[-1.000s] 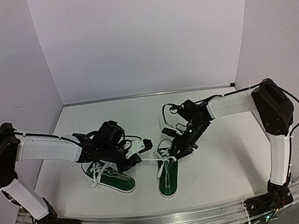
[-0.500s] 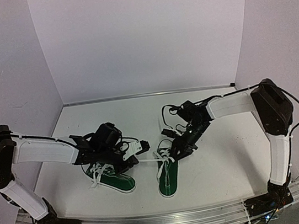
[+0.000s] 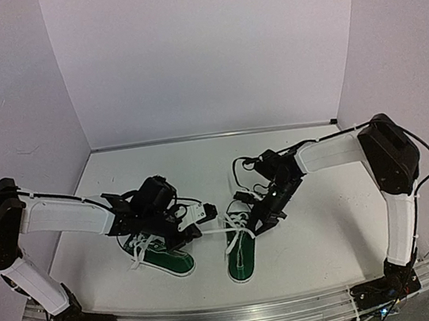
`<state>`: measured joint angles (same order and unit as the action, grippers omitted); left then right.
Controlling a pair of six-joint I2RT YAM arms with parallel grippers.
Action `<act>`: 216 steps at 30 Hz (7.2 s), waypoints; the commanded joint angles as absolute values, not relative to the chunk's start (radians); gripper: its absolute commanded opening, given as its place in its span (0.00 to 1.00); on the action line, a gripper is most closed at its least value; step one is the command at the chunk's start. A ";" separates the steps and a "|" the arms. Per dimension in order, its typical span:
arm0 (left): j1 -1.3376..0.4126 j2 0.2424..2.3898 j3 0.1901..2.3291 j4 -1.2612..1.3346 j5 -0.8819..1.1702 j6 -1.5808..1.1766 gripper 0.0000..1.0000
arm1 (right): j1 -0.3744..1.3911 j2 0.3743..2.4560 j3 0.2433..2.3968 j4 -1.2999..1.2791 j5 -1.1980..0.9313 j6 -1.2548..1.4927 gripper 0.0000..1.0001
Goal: Tie the shoes
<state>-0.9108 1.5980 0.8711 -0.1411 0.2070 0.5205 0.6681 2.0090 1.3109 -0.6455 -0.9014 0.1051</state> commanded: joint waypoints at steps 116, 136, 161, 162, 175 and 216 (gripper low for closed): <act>-0.875 1.902 1.195 0.203 0.503 -0.240 0.00 | 0.600 1.877 1.292 -0.675 -0.905 0.121 0.00; -0.818 1.751 1.011 0.153 0.195 -0.231 0.00 | 0.601 1.883 1.208 -0.833 -0.642 0.059 0.00; -0.797 1.778 1.020 0.153 0.342 -0.191 0.00 | 0.608 1.944 1.329 -0.849 -0.711 0.034 0.05; -0.797 1.779 1.022 0.154 0.351 -0.188 0.00 | 0.610 1.946 1.332 -0.848 -0.715 0.032 0.06; -0.798 1.780 1.026 0.160 0.377 -0.183 0.00 | 0.634 1.967 1.401 -0.845 -0.719 0.045 0.23; -0.824 1.815 1.068 0.140 0.421 -0.150 0.00 | 0.679 2.012 1.476 -0.814 -0.737 0.021 0.32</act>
<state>-0.8196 1.8137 1.0340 0.1295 0.4176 -0.1566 0.6681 2.0125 1.4857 -0.8158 -0.7399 0.0447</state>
